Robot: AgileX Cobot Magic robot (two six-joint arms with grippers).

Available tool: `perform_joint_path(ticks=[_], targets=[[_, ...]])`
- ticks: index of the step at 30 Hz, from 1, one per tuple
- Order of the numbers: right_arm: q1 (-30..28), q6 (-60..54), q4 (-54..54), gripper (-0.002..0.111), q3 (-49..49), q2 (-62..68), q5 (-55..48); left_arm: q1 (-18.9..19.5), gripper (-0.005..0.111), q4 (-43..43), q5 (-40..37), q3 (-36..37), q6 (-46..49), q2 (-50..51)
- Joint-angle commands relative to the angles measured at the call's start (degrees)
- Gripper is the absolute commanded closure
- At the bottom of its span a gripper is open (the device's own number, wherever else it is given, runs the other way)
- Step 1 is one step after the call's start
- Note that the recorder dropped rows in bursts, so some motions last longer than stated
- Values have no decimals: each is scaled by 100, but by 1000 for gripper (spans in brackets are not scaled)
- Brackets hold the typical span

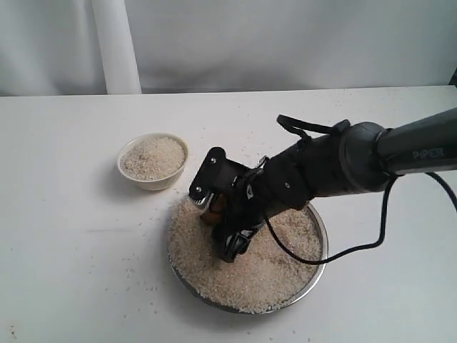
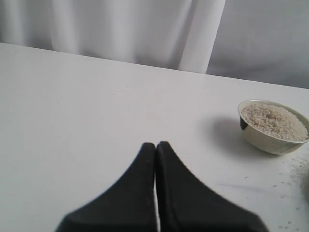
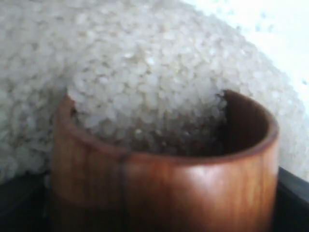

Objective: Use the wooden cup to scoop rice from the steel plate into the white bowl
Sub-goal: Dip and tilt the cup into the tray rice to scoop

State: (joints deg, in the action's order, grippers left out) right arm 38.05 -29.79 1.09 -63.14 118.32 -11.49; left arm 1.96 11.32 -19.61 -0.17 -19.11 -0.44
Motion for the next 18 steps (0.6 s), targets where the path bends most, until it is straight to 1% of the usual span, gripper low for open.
perform_joint_path(ticks=[1, 4, 8, 13, 18], targets=[[-282, -195, 79, 108, 714, 398, 286, 2, 107, -26, 46, 17, -34, 44], [-325, -184, -48, 108, 1026, 398, 1017, 2, 107, -26, 46, 17, -34, 44], [-325, -117, -73, 108, 1283, 385, 1597, 2, 107, -26, 46, 17, -34, 44], [-313, -105, -73, 108, 1332, 238, 1731, 2, 107, -26, 46, 17, -34, 44], [-313, -64, -73, 108, 1332, -263, 1744, 2, 107, -26, 46, 17, -34, 44]])
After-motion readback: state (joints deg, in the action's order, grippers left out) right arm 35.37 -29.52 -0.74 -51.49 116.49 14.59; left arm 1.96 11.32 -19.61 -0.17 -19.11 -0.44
